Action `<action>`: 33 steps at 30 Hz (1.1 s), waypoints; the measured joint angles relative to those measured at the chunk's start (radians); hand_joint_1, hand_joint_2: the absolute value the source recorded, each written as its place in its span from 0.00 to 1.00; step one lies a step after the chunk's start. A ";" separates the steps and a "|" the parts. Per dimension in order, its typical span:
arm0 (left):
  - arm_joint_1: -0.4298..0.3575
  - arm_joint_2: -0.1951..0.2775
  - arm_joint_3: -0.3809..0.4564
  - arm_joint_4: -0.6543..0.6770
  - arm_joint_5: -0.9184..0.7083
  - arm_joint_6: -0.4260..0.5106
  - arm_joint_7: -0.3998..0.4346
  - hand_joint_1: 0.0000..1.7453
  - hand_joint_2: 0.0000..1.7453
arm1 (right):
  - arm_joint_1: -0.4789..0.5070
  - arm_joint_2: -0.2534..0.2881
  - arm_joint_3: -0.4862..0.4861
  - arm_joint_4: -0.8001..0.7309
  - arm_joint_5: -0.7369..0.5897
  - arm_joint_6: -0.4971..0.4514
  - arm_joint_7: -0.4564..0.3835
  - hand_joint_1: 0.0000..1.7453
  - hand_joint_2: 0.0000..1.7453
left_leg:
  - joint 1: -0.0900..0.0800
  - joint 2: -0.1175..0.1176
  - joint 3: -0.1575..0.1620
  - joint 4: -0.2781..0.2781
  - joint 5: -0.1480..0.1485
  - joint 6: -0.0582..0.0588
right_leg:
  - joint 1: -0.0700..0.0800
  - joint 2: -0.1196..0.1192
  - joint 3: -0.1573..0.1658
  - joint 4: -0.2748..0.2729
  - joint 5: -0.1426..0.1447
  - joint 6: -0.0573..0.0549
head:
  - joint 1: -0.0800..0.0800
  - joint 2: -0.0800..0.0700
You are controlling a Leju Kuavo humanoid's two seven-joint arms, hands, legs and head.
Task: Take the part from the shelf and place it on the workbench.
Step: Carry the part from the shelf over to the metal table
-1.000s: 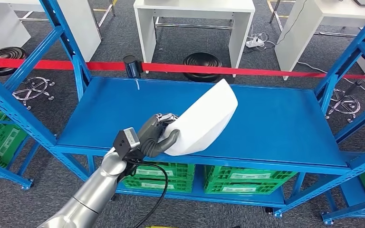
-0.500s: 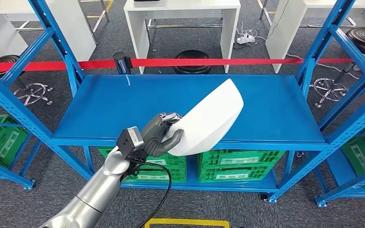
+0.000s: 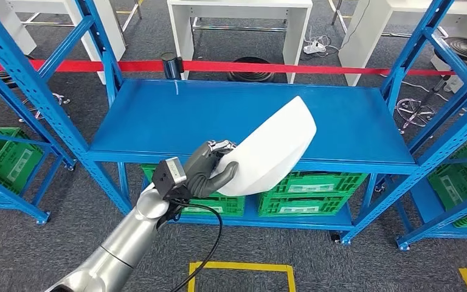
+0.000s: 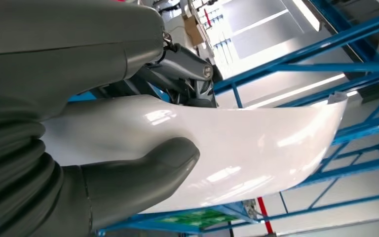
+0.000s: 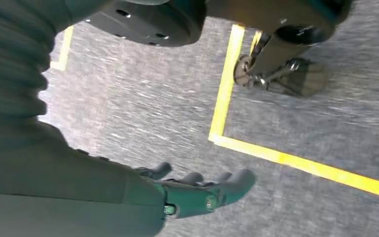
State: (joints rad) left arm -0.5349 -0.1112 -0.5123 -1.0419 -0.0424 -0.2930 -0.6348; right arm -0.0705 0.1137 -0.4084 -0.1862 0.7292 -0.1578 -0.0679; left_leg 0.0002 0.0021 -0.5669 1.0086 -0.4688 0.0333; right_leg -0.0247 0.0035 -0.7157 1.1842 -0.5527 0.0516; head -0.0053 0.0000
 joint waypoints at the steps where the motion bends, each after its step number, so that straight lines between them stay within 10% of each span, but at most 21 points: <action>1: 0.000 0.000 0.000 0.003 0.000 0.000 -0.001 1.00 1.00 | -0.001 0.000 -0.001 0.000 0.002 0.000 0.001 0.00 1.00 | -0.002 0.002 -0.017 0.001 0.013 0.002 | 0.001 0.000 -0.011 0.064 -0.033 0.001 | 0.003 0.000; 4: 0.003 0.000 0.000 0.012 0.003 0.000 -0.005 1.00 1.00 | 0.002 -0.003 -0.002 0.000 0.004 0.000 0.002 0.00 1.00 | -0.008 0.005 -0.067 0.006 0.049 0.001 | 0.007 0.000 0.030 0.105 -0.001 -0.005 | 0.007 0.000; 7: 0.005 0.003 0.000 0.014 0.005 0.000 -0.013 1.00 1.00 | 0.002 -0.006 -0.004 0.000 0.002 0.005 0.002 0.00 1.00 | -0.014 0.009 -0.101 0.015 0.078 -0.007 | 0.018 -0.013 0.184 -0.089 0.017 -0.026 | 0.008 0.000; 9: 0.007 0.005 0.000 0.015 0.005 0.000 -0.017 1.00 1.00 | 0.000 -0.007 -0.006 0.000 0.000 0.009 0.002 0.00 1.00 | -0.014 0.017 -0.105 0.015 0.095 -0.017 | 0.026 -0.022 0.231 -0.169 -0.007 -0.039 | 0.008 0.000; 12: 0.011 0.011 0.000 0.016 0.006 0.000 -0.019 1.00 1.00 | 0.002 -0.007 -0.011 0.000 0.001 0.012 0.003 0.00 1.00 | -0.010 0.018 -0.114 0.016 0.096 -0.037 | 0.024 -0.014 0.209 -0.178 0.025 -0.059 | 0.008 0.000; 17: 0.019 0.025 0.000 0.016 0.006 0.004 -0.020 1.00 1.00 | 0.004 -0.009 -0.012 0.000 0.017 0.012 0.002 0.00 1.00 | -0.003 0.003 -0.173 0.213 -0.085 -0.059 | 0.017 -0.007 0.142 -0.180 0.083 -0.069 | -0.003 0.000; 19: 0.032 0.032 0.000 0.013 0.006 0.009 -0.021 1.00 1.00 | 0.005 -0.009 -0.012 0.000 0.023 0.012 0.002 0.00 1.00 | 0.000 0.003 -0.166 0.290 -0.090 -0.062 | 0.017 -0.006 0.108 -0.179 0.108 -0.066 | -0.006 0.000; 22: 0.056 0.043 0.000 -0.005 0.006 0.014 -0.022 1.00 1.00 | 0.006 -0.009 -0.012 0.000 0.031 0.012 0.003 0.00 1.00 | 0.002 0.001 -0.042 0.183 -0.032 -0.057 | 0.017 -0.006 0.063 -0.175 0.144 -0.057 | -0.009 0.000; 24: 0.068 0.048 0.001 -0.027 0.006 0.018 -0.025 1.00 1.00 | 0.007 -0.009 -0.012 -0.001 0.033 0.011 0.003 0.00 1.00 | -0.002 -0.004 0.057 0.042 -0.059 -0.045 | 0.018 -0.005 0.051 -0.174 0.161 -0.046 | -0.009 0.000; 27: 0.083 0.053 0.003 -0.046 0.004 0.026 -0.029 1.00 1.00 | 0.008 -0.009 -0.012 -0.001 0.034 0.009 0.002 0.00 1.00 | -0.009 -0.003 0.082 -0.016 -0.073 -0.020 | 0.014 -0.004 0.050 -0.181 0.182 -0.025 | -0.008 0.000; 29: 0.091 0.055 0.005 -0.053 0.001 0.032 -0.030 1.00 1.00 | 0.011 -0.009 -0.012 -0.001 0.033 0.008 0.003 0.00 1.00 | -0.007 0.001 0.069 -0.018 -0.055 -0.003 | 0.011 -0.004 0.035 -0.149 0.154 -0.014 | -0.006 0.000; 33: 0.109 0.058 0.009 -0.061 -0.002 0.039 -0.031 1.00 1.00 | 0.011 -0.009 -0.012 -0.001 0.034 0.006 0.015 0.00 1.00 | -0.009 0.006 0.027 -0.015 -0.019 0.008 | 0.010 -0.004 -0.050 0.098 -0.002 -0.003 | 0.007 0.000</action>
State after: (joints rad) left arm -0.4259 -0.0534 -0.5033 -1.1028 -0.0449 -0.2535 -0.6657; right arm -0.0592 0.1044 -0.4206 -0.1869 0.7630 -0.1518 -0.0528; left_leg -0.0089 0.0082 -0.5402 0.9934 -0.4876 0.0410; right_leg -0.0144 -0.0007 -0.7657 1.2818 -0.5548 0.0482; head 0.0016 0.0000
